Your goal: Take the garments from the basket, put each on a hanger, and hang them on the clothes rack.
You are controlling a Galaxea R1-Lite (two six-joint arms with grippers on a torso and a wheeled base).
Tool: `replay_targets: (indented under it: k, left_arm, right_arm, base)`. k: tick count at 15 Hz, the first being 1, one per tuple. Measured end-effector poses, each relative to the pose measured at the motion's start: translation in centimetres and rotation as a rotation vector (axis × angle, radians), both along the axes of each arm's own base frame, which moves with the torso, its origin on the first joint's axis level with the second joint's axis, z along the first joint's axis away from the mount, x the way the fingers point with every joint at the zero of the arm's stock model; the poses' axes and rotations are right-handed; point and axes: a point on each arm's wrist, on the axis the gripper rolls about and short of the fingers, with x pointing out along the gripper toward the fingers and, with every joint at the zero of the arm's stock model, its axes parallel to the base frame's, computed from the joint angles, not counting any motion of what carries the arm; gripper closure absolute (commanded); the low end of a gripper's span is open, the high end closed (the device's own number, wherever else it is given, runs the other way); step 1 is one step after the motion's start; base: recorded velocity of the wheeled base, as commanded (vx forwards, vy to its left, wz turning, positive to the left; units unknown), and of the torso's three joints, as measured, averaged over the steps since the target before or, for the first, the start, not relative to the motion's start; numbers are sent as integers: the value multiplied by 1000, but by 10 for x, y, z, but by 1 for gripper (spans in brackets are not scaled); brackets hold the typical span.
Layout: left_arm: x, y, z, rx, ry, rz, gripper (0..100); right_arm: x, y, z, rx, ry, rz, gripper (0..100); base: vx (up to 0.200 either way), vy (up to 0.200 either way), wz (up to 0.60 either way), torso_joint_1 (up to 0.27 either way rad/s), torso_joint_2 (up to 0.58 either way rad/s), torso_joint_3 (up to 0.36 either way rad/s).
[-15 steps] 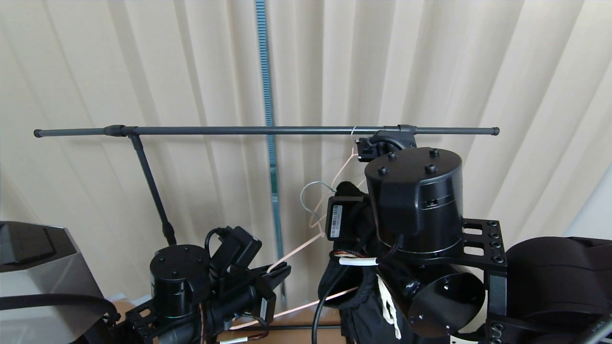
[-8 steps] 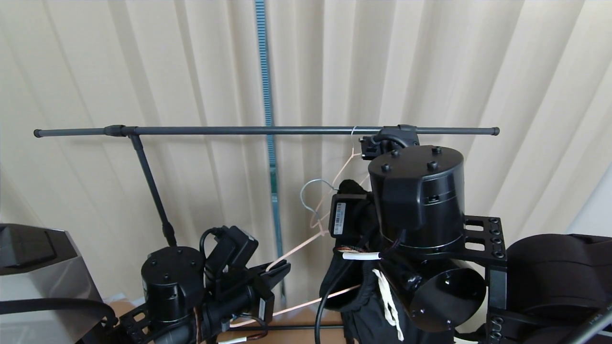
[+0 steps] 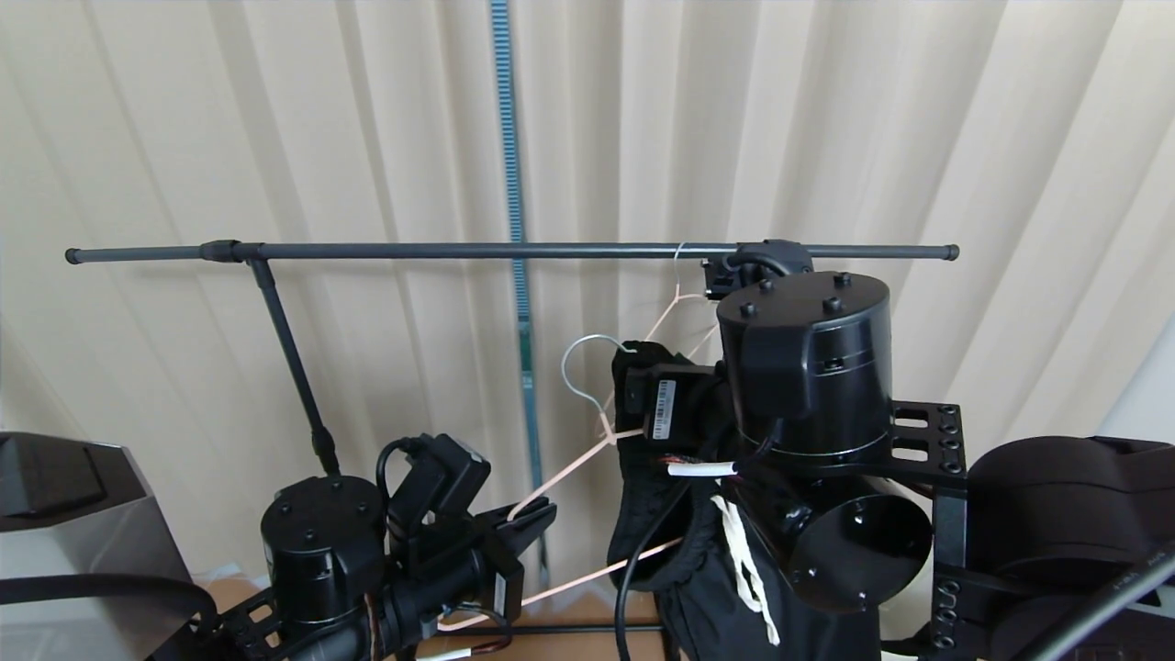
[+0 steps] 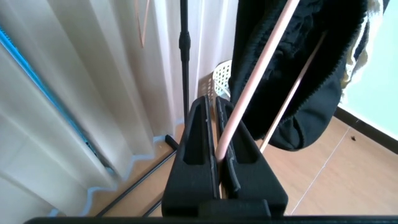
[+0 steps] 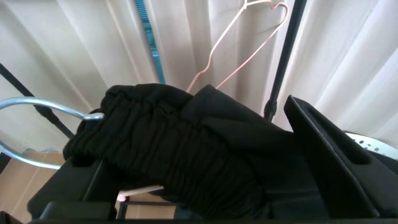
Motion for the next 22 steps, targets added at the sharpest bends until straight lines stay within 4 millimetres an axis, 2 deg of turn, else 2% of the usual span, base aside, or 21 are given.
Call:
replay_targets:
  k: [11, 16, 22]
  left_arm:
    - [0, -1, 3, -17, -24, -1, 100]
    - [3, -1, 3, -26, -23, 11, 100]
    - [13, 4, 2, -34, -25, 48, 100]
  right_arm:
    - [7, 1, -12, -36, 21, -18, 0]
    - [0, 3, -18, -76, 33, 4, 0]
    - [-3, 0, -14, -79, 24, 7, 0]
  base:
    - [0, 0, 0, 0, 0, 0]
    - [0, 0, 0, 0, 0, 0]
    - [0, 0, 0, 0, 0, 0]
